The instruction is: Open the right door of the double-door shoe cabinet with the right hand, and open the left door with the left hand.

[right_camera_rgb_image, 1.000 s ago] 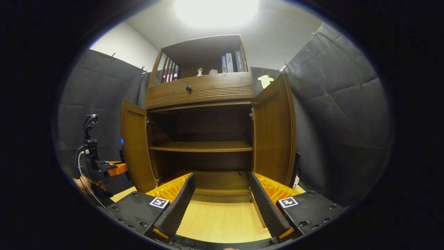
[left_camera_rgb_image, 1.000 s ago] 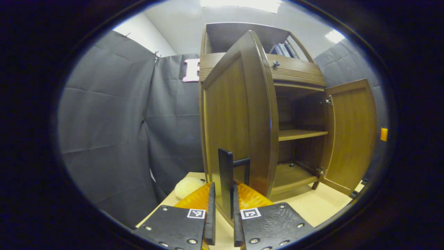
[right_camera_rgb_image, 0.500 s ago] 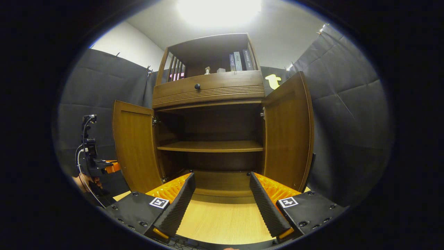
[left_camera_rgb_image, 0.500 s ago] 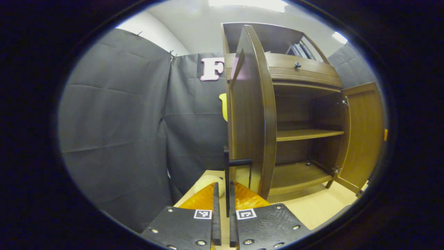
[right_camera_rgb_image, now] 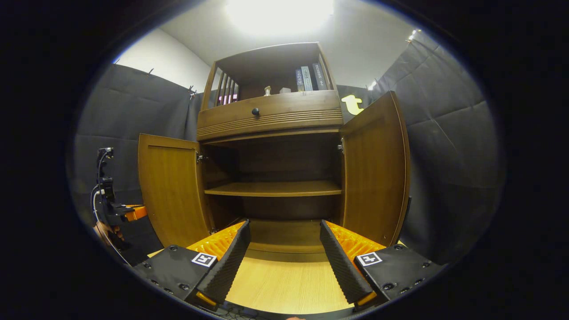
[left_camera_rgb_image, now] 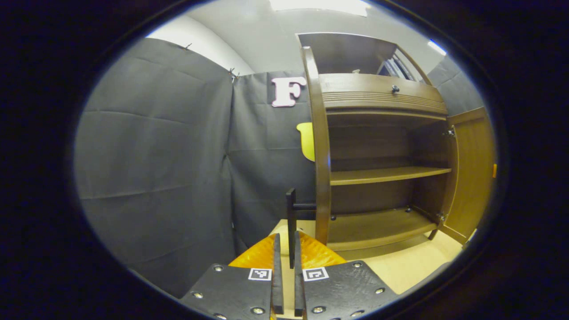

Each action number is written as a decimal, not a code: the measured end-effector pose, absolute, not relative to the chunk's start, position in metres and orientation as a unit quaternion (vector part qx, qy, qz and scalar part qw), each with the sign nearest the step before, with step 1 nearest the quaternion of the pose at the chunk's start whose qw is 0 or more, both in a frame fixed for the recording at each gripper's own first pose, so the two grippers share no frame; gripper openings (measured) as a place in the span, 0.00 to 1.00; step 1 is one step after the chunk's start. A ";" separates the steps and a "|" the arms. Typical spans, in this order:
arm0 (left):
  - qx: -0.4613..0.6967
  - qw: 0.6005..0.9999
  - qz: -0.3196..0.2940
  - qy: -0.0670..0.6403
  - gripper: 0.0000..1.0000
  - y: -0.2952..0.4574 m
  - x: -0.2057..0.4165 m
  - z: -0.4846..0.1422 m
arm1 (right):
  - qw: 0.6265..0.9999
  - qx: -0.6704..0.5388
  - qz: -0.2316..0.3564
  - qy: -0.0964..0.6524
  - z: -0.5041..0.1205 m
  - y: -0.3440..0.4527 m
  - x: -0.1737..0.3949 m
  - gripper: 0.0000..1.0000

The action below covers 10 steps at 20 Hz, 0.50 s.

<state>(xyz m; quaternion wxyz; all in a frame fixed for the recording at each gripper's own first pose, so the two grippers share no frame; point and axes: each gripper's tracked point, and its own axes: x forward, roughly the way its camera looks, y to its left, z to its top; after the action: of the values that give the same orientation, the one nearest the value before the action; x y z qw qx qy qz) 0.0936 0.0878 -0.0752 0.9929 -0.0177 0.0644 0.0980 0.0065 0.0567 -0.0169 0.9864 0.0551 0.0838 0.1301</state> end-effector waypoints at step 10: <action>-0.045 0.996 0.076 0.020 0.11 0.090 0.027 -0.001 | 0.992 0.052 0.097 0.058 0.001 0.033 -0.011 0.94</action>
<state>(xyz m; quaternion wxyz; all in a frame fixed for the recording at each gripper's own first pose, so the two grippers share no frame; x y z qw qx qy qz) 0.0266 0.0897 -0.0015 0.9959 -0.0448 0.0200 0.0761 -0.0108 0.0329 0.0008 0.9923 0.0517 0.0584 0.0967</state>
